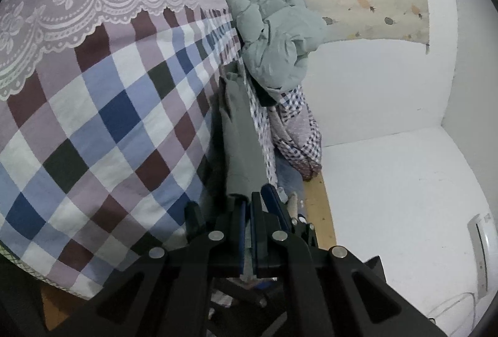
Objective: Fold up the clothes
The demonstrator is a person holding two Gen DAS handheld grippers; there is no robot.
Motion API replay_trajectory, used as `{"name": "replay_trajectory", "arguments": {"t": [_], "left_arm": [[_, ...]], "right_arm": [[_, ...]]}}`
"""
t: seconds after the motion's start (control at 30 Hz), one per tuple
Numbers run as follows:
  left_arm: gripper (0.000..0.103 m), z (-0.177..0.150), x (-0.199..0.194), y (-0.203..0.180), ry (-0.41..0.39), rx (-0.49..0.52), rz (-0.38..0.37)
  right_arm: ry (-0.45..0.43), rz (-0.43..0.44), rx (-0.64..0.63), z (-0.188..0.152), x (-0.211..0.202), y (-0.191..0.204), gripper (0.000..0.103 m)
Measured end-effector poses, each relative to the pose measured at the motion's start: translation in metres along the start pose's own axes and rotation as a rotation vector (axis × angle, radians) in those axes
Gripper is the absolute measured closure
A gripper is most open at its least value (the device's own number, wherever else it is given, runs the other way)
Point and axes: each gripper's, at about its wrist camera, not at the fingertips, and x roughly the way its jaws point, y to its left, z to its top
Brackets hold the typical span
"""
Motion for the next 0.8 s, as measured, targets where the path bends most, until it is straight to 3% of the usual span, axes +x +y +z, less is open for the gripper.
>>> {"name": "replay_trajectory", "arguments": {"t": [0.23,0.3,0.37,0.4,0.43,0.47,0.6,0.67,0.7,0.73,0.8], "left_arm": [[0.102,0.004,0.004,-0.005,0.003,0.0,-0.011],[0.102,0.006,0.005,-0.007,0.001,0.001,-0.013],[0.102,0.008,0.005,-0.006,0.003,-0.006,-0.008],[0.102,0.009,0.005,-0.005,0.004,-0.01,-0.004],[0.102,0.01,0.004,-0.005,0.005,-0.012,-0.005],[0.102,0.011,0.003,-0.006,0.006,-0.013,-0.006],[0.1,0.018,-0.001,-0.017,-0.018,0.039,-0.001],[0.081,0.025,0.0,-0.019,-0.046,0.042,0.004],[0.053,0.028,0.001,-0.019,-0.058,0.033,0.004],[0.033,0.032,0.004,-0.016,-0.06,0.007,-0.009],[0.023,0.039,0.011,-0.012,-0.055,-0.047,-0.048]], "right_arm": [[-0.018,-0.059,-0.044,0.014,0.016,-0.002,0.025],[0.0,-0.074,-0.045,0.017,0.024,-0.005,0.035],[0.022,-0.082,-0.045,0.019,0.032,-0.007,0.057],[0.031,-0.082,-0.047,0.019,0.035,-0.008,0.06],[0.037,-0.081,-0.052,0.019,0.038,-0.008,0.069],[0.042,-0.078,-0.06,0.018,0.04,-0.008,0.086],[0.052,-0.068,-0.077,0.016,0.045,-0.011,0.098],[0.044,-0.058,-0.06,0.017,0.041,-0.017,0.099],[0.037,-0.051,-0.046,0.018,0.039,-0.022,0.099],[0.031,-0.042,-0.024,0.02,0.036,-0.028,0.099],[0.024,-0.028,0.014,0.023,0.031,-0.041,0.099]]}}
